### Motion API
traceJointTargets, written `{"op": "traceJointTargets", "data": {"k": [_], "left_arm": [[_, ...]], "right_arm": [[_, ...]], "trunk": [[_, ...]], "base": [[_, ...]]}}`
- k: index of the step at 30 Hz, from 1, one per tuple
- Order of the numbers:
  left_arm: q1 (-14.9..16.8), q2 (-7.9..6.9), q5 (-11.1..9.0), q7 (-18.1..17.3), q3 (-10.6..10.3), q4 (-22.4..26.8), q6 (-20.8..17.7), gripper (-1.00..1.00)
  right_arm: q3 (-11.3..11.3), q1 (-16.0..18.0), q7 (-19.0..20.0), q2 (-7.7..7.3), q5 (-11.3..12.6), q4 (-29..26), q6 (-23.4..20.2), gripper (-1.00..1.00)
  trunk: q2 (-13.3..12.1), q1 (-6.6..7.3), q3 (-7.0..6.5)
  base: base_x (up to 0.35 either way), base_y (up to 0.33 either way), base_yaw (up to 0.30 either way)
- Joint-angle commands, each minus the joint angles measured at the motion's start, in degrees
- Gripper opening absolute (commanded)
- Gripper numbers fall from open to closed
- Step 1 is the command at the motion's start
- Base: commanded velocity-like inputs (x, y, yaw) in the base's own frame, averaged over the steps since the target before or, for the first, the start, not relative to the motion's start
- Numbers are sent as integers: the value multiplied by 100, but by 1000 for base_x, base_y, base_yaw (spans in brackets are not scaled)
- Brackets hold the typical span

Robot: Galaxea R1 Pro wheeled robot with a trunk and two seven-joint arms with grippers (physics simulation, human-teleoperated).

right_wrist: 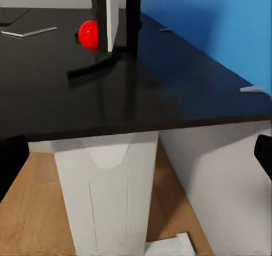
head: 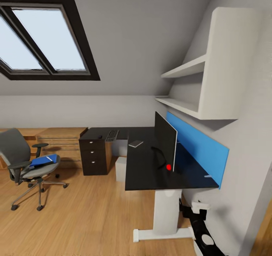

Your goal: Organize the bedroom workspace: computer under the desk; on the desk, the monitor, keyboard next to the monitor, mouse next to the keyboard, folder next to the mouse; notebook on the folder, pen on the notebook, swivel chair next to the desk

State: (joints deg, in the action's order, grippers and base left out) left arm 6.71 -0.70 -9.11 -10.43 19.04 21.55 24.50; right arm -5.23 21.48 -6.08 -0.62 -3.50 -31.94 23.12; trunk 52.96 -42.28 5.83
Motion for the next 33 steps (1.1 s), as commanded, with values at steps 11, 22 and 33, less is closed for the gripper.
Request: {"op": "traceJointTargets", "data": {"k": [11, 22, 33], "left_arm": [[6, 5, -52, -65, 37, -18, 47, 100], [6, 36, -28, -80, 25, -246, 114, 100], [6, 45, 3, -101, 8, -901, 972, 100]], "right_arm": [[24, 6, -25, 125, -31, 1450, 239, 100], [0, 6, -25, 166, -34, 2491, 245, 100], [4, 6, -13, 174, -62, 3170, 412, 100]], "trunk": [[7, 1, 9], [7, 1, 9], [7, 1, 9]], "base": [[-45, 0, 0], [-1, 0, 0], [0, 0, 0]]}}
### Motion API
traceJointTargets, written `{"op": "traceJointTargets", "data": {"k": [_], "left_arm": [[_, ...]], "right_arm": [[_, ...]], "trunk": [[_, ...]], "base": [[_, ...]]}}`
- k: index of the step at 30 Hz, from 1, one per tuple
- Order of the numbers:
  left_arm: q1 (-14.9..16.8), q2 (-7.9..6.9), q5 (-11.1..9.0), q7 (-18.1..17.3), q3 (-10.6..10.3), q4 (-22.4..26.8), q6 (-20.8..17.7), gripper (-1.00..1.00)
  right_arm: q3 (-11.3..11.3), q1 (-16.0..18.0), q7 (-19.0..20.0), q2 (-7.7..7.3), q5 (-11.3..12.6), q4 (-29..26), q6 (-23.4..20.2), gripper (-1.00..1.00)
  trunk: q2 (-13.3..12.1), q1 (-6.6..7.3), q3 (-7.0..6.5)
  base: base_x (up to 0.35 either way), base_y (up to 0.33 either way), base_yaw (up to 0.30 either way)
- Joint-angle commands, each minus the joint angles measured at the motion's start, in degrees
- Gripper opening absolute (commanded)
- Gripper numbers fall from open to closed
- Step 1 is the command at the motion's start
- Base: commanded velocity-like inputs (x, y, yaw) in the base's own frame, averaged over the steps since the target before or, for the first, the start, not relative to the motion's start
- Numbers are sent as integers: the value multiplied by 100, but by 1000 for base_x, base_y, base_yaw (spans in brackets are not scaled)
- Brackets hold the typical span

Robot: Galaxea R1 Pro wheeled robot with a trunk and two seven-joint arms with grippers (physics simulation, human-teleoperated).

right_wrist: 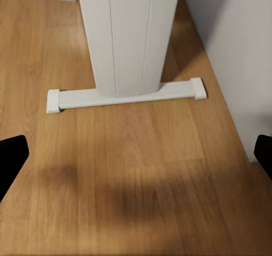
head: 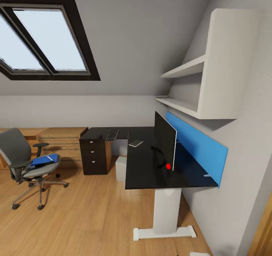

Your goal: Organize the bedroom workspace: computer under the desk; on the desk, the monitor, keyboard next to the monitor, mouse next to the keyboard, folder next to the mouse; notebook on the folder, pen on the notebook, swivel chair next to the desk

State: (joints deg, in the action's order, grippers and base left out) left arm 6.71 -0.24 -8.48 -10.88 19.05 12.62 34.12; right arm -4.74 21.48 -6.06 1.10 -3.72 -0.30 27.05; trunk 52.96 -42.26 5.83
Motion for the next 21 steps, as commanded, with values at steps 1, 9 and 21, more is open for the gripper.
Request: {"op": "traceJointTargets", "data": {"k": [1, 9, 21], "left_arm": [[6, 8, -51, -57, 5, -61, 87, 100], [6, 167, 130, -55, 2, -354, 407, 100], [6, 161, 154, -47, 3, -383, 421, 100]], "right_arm": [[-45, 5, -13, 2, -41, 19, 41, 100], [-45, 5, 80, -5, -48, 56, 126, 100], [-44, 5, 158, 24, -36, 61, 140, 100]], "trunk": [[7, -1, 9], [-194, 109, -81], [-675, 372, -296]], "base": [[0, 0, 0], [0, 0, 0], [0, 0, 0]]}}
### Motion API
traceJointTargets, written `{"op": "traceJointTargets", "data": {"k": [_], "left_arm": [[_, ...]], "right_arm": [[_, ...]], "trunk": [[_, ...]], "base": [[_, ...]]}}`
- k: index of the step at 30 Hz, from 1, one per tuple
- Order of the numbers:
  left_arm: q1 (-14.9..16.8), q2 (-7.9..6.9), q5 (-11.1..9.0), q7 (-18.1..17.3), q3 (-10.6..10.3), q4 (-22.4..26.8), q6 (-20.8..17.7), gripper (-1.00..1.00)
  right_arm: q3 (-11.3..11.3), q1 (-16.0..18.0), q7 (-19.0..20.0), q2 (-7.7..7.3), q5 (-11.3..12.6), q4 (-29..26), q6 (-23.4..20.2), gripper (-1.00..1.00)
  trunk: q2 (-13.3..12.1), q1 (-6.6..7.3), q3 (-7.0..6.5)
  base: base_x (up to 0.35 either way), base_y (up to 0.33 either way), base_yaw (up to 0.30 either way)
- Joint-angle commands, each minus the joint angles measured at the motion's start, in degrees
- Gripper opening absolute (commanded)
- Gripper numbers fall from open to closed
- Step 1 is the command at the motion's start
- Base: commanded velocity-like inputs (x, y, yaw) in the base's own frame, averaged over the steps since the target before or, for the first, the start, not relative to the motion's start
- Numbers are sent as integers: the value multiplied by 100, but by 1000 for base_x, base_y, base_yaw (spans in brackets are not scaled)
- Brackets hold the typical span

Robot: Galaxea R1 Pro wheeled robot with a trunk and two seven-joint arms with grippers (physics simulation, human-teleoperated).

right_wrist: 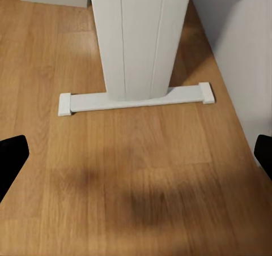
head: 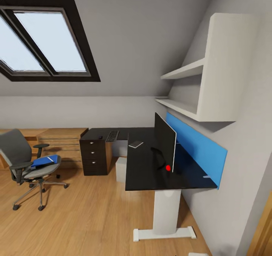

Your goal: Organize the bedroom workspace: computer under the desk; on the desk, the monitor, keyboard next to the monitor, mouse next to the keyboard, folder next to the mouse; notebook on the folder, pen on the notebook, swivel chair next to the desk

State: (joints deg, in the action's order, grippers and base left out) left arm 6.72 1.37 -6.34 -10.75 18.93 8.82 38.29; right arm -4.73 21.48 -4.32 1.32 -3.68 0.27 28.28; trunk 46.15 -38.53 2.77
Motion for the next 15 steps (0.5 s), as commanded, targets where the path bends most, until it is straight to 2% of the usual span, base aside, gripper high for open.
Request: {"op": "traceJointTargets", "data": {"k": [1, 13, 15], "left_arm": [[4, -1, -63, -59, 15, -3, -3, 100], [4, -26, -69, -53, 20, -10, -36, 100], [4, -69, -69, -54, 19, -10, -33, 100]], "right_arm": [[-45, 5, -16, 1, -31, 3, 18, 100], [-51, 5, -16, 18, -14, 8, 19, 100], [-43, 5, -16, 39, -4, 1, 20, 100]], "trunk": [[-34, 21, -9], [-515, 285, -224], [-555, 307, -242]], "base": [[0, 0, 0], [0, 0, 0], [0, 0, 8]]}}
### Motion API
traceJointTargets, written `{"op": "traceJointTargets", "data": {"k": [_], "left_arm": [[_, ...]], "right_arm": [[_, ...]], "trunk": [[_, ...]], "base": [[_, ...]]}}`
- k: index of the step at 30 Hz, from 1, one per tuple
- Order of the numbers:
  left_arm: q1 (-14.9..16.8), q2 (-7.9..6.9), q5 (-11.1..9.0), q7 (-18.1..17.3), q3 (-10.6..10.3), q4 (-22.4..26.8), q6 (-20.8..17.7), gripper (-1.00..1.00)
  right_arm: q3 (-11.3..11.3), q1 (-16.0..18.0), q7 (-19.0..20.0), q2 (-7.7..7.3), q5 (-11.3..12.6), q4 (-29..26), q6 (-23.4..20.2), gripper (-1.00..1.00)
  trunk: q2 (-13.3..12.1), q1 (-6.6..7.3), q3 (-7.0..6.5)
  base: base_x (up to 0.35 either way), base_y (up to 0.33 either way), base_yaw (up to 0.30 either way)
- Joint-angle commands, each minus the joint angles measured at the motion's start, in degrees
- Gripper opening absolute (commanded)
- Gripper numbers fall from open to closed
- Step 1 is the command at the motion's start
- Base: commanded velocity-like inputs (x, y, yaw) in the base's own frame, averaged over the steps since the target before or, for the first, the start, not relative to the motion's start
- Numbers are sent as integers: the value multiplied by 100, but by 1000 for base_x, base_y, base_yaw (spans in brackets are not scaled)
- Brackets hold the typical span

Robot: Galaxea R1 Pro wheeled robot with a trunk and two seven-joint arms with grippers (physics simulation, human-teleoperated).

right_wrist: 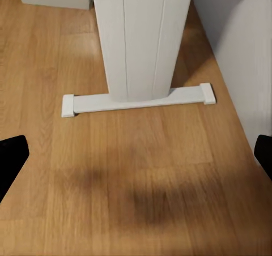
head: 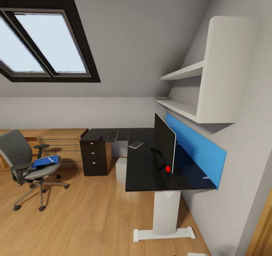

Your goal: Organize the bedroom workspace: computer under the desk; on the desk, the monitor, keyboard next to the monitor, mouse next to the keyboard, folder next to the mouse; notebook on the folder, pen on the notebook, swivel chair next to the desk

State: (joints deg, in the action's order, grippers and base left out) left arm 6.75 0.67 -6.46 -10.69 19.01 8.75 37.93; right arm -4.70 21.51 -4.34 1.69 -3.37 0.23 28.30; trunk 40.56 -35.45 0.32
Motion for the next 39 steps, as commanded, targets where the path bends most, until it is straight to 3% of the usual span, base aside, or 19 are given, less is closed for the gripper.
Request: {"op": "traceJointTargets", "data": {"k": [1, 2, 4, 15, 24, 39], "left_arm": [[2, -12, -57, -63, 9, -4, 4, 100], [2, -44, -57, -64, 7, -10, 4, 100], [2, -57, -57, -64, 6, -14, 4, 100], [2, -59, -57, -64, 6, -14, 4, 100], [2, -59, -57, -64, -2, -14, 4, 100], [2, -59, -57, -64, 4, -14, 4, 100]], "right_arm": [[-47, 3, -17, 31, -34, 4, 17, 100], [-55, 3, -27, 118, -33, 3, 17, 100], [-64, 3, -31, 143, -34, 3, 17, 100], [-57, 3, -31, 139, -58, 3, 17, 100], [-51, 3, -31, 155, -67, 8, 17, 100], [-48, 3, -27, 165, -67, 12, 17, 100]], "trunk": [[4, -1, 3], [4, -1, 3], [4, -1, 5], [4, -1, 18], [4, -1, 19], [4, -1, 35]], "base": [[0, 0, 61], [0, 0, 206], [0, 115, 232], [9, 294, 93], [181, 275, 4], [27, 66, 168]]}}
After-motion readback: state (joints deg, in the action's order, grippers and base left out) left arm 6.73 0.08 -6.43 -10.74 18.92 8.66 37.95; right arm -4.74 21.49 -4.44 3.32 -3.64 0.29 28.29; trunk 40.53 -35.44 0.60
